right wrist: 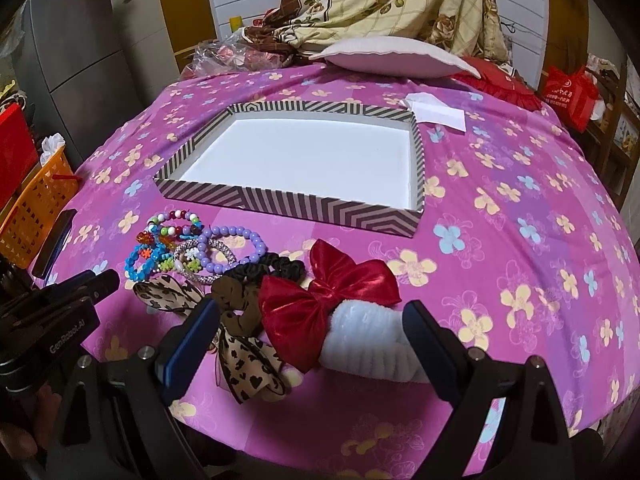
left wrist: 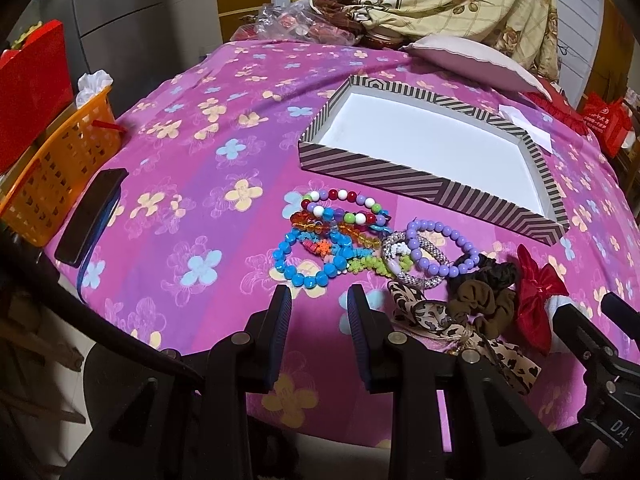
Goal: Organize jewelry
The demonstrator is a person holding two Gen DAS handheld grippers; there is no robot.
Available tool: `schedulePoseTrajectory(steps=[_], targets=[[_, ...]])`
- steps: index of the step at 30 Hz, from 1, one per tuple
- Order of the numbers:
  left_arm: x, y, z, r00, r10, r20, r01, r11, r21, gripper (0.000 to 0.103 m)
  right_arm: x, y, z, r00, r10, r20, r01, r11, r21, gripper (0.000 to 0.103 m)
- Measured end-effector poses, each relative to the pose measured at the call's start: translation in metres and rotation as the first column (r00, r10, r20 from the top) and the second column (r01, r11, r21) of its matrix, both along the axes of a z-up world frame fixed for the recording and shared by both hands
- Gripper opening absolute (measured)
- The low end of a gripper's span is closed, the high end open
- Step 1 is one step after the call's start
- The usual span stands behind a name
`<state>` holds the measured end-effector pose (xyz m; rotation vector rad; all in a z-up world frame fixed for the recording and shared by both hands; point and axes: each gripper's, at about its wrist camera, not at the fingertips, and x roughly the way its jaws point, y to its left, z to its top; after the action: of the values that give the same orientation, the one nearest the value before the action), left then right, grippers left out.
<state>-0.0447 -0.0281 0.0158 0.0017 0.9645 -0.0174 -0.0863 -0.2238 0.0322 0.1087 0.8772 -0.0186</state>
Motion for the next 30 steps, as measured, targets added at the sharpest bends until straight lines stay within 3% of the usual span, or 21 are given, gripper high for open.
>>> schedulePoseTrajectory(steps=[4, 13, 30], targets=[[-0.0001, 0.0008, -0.0007, 1.0, 0.002, -0.006, -0.002, 1.0, -0.003, 0.045, -0.0001, 0.0019, -0.0022, 0.999, 0.017, 0.038, -0.016, 0.999, -0.035, 0.095], [0.0004, 0.0018, -0.0017, 1.0, 0.001, -0.011, -0.001, 1.0, -0.007, 0.045, 0.0011, 0.0047, -0.0013, 0.999, 0.039, 0.0, -0.039, 0.999, -0.036, 0.095], [-0.0004, 0.003, -0.0035, 1.0, 0.003, -0.016, -0.003, 1.0, -0.014, 0.045, -0.0005, 0.0098, 0.0004, 0.998, 0.06, 0.032, -0.059, 0.997, -0.048, 0.095]])
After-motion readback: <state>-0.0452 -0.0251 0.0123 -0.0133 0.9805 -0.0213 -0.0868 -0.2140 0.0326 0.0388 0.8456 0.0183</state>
